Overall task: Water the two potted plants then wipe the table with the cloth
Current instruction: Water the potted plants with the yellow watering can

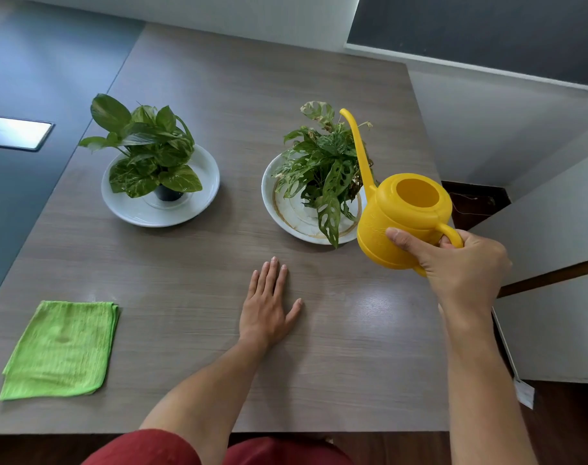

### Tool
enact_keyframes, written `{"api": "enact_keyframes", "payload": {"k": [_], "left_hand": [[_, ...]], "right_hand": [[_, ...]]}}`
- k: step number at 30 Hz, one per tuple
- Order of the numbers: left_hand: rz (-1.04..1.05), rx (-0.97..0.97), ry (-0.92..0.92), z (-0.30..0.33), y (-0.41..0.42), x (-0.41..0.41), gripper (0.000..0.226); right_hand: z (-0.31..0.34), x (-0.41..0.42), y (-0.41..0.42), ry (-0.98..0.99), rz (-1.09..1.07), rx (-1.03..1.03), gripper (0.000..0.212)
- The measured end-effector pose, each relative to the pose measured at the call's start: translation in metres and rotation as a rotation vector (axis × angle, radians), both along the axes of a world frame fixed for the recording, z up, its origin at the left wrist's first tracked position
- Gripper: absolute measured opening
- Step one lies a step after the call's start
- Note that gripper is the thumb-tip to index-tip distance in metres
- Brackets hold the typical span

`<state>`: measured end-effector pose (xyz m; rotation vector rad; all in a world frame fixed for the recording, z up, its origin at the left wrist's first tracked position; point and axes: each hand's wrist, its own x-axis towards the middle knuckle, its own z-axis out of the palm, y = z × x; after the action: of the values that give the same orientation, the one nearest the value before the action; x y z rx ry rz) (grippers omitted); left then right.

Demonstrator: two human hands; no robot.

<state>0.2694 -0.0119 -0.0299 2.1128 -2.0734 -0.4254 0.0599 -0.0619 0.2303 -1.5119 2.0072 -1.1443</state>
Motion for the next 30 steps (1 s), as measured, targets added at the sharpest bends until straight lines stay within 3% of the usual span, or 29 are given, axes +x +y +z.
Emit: {"api": "enact_keyframes", "payload": {"k": [8, 18, 30], "left_hand": [[0.0, 0.002, 0.001, -0.001, -0.001, 0.0, 0.082], [0.008, -0.008, 0.012, -0.002, -0.001, 0.0, 0.082], [0.002, 0.01, -0.005, 0.0, -0.001, 0.0, 0.083]], "right_hand": [[0.0, -0.004, -0.001, -0.002, 0.003, 0.008, 0.057], [-0.004, -0.011, 0.001, 0.005, -0.003, -0.017, 0.07], [0.002, -0.011, 0.009, 0.021, 0.001, -0.003, 0.057]]}}
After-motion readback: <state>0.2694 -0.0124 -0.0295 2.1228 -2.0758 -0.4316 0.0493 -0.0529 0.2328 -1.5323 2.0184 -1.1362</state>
